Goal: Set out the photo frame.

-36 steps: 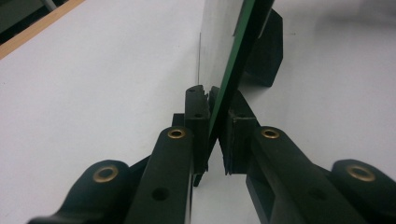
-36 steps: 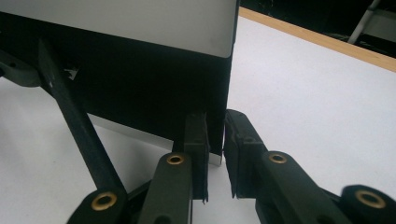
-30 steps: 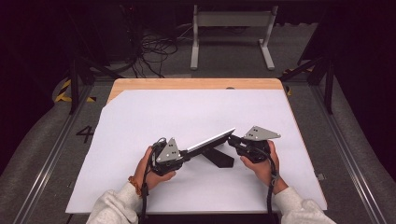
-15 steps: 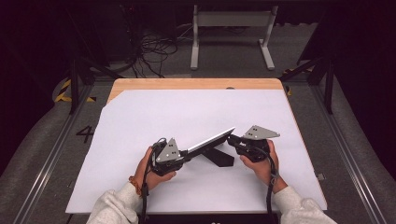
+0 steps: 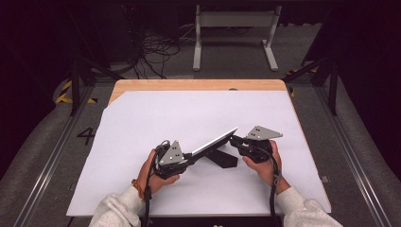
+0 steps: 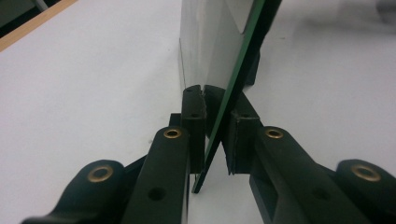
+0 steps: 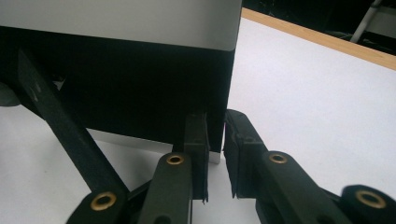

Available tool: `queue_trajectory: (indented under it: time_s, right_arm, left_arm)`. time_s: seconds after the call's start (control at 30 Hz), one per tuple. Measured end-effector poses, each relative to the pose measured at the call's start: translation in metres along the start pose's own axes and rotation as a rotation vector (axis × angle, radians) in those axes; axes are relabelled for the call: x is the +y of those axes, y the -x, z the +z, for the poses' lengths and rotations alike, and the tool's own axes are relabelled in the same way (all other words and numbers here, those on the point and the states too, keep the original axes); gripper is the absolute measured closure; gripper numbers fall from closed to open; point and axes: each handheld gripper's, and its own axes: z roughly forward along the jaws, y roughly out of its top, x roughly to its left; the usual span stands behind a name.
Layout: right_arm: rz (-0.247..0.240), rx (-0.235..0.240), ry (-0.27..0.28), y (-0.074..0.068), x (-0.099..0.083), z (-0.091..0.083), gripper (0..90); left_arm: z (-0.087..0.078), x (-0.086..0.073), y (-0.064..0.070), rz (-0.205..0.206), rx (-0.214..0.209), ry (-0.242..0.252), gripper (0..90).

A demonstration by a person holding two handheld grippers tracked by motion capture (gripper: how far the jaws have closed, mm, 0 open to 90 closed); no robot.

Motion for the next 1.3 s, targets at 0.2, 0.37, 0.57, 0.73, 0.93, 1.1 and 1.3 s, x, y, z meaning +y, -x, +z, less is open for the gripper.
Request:
queue_trajectory:
  time_s: [0.2, 0.37, 0.57, 0.73, 0.93, 1.1, 1.3]
  right_arm:
    - [-0.001, -0.003, 0.003, 0.002, 0.001, 0.003, 79.9]
    - [-0.004, 0.001, 0.003, 0.003, 0.003, 0.007, 80.0]
    - [-0.011, 0.003, 0.008, 0.004, 0.005, 0.011, 80.0]
    - [-0.027, 0.009, 0.011, -0.001, 0.007, 0.016, 80.5]
    - [-0.043, 0.02, 0.005, -0.005, 0.011, 0.022, 82.1]
    - [-0.06, 0.018, 0.019, -0.01, 0.013, 0.021, 82.9]
    - [-0.078, 0.024, 0.035, -0.016, 0.017, 0.017, 85.0]
  left_arm:
    - [0.002, 0.002, 0.004, 0.003, -0.008, -0.002, 79.0]
    - [0.002, 0.003, 0.006, -0.001, -0.006, -0.005, 77.3]
    - [0.003, 0.004, 0.009, -0.003, -0.01, -0.007, 75.7]
    - [0.003, 0.006, 0.012, 0.002, -0.011, -0.013, 73.6]
    - [0.003, 0.006, 0.014, 0.0, -0.019, -0.011, 71.4]
    - [0.002, 0.006, 0.016, -0.002, -0.036, -0.012, 69.3]
    - [-0.011, 0.005, 0.019, 0.007, -0.058, 0.014, 72.9]
